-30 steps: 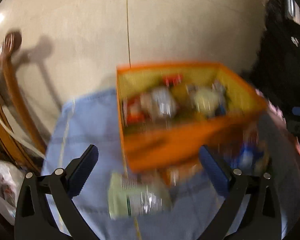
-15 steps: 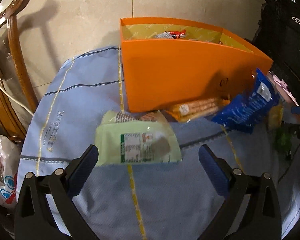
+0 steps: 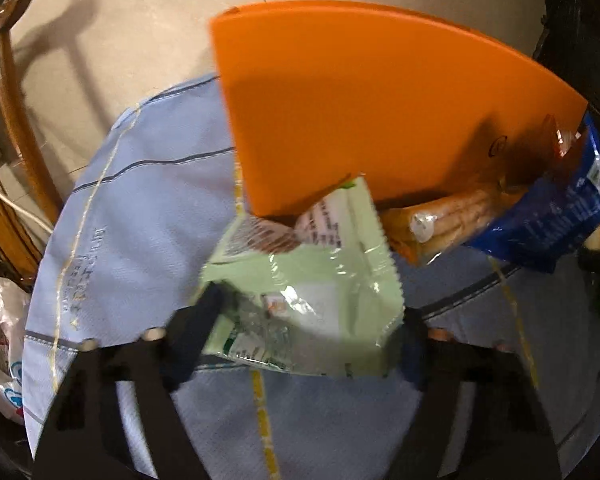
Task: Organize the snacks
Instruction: 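Grasp the pale green packet with the left tool while the right tool grasps the yellow bun bag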
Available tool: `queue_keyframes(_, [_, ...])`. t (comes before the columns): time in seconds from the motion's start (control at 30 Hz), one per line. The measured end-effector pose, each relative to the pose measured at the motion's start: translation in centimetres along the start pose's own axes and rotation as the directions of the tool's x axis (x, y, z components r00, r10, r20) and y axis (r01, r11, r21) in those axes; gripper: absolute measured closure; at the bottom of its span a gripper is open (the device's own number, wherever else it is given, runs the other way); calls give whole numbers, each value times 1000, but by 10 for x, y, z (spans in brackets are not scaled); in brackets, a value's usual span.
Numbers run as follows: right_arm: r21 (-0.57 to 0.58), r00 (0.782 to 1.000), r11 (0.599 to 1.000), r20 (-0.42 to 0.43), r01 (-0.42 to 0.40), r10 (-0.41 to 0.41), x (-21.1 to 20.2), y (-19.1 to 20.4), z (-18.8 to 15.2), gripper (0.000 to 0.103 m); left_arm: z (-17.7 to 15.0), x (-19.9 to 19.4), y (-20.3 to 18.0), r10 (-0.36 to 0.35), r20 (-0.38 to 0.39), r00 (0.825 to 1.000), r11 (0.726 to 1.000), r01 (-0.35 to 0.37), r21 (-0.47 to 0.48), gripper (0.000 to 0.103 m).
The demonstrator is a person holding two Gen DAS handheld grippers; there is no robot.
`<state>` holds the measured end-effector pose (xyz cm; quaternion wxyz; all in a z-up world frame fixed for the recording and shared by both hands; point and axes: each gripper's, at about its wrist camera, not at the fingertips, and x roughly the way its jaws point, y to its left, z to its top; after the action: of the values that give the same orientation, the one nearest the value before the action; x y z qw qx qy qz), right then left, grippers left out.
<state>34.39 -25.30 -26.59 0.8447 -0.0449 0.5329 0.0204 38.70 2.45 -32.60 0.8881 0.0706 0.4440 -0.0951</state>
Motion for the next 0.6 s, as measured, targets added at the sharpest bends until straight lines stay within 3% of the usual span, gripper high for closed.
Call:
queue_keyframes(0.33, [78, 994, 995, 96, -54, 46, -36, -8, -16, 49, -14, -39, 22, -73, 96, 993, 996, 77, -39, 70])
queue_keyframes(0.6, [99, 990, 993, 133, -63, 50, -59, -8, -29, 49, -19, -83, 35, -154, 220, 963, 984, 169, -51, 74])
